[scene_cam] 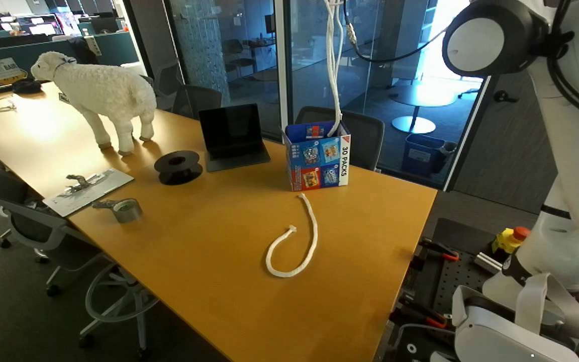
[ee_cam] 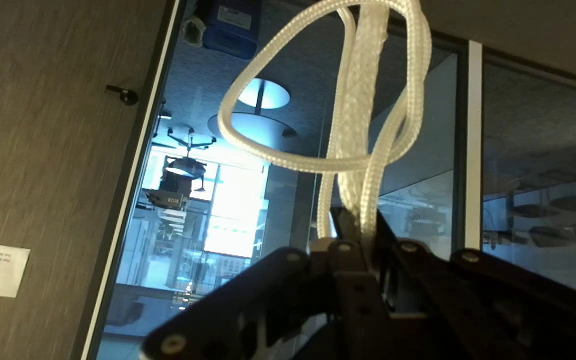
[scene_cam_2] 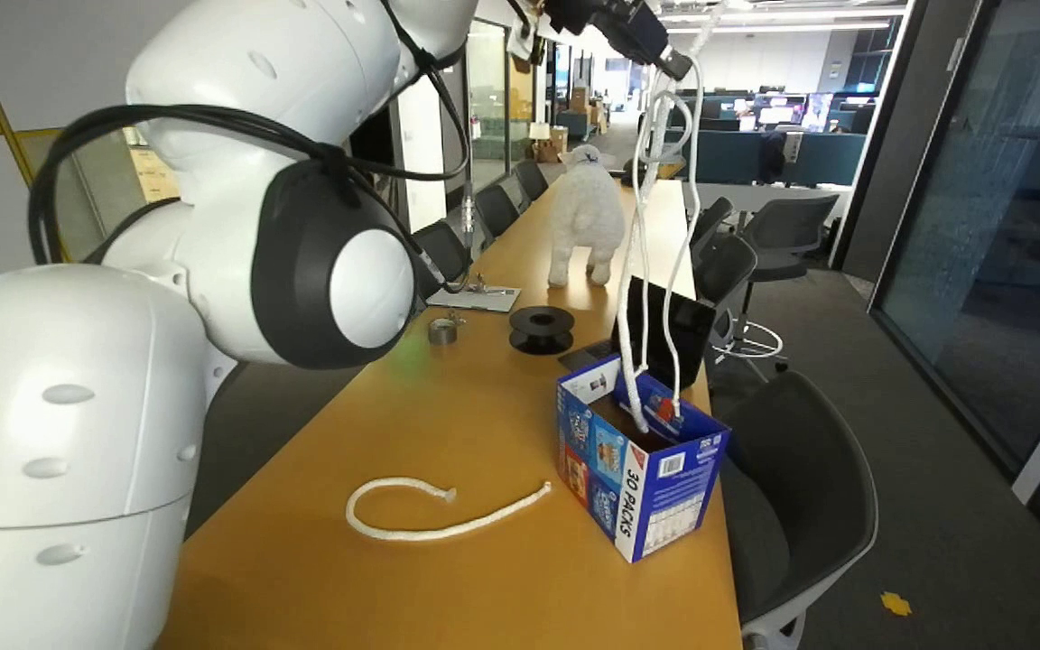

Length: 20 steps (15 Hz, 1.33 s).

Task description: Put the ropes inside the blue box.

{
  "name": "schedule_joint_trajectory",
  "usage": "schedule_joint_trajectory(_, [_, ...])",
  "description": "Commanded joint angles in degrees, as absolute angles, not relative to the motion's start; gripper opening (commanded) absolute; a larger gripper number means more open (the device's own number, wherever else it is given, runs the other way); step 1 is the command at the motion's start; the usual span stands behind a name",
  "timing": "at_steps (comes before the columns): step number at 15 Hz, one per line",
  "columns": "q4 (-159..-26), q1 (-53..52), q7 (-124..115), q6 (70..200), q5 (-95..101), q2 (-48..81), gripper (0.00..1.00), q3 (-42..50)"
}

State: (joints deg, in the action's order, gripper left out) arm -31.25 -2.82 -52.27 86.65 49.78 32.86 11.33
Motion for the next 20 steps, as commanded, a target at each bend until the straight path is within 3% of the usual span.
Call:
schedule_joint_trajectory(1, [-29.34,-1.60,-50.98,86.79,48.04,35.21,0.03,10.83])
schedule_joint_trajectory(20, [-39.22,-0.31,-51.48,88.55,38.10,38.83,0.03,4.55])
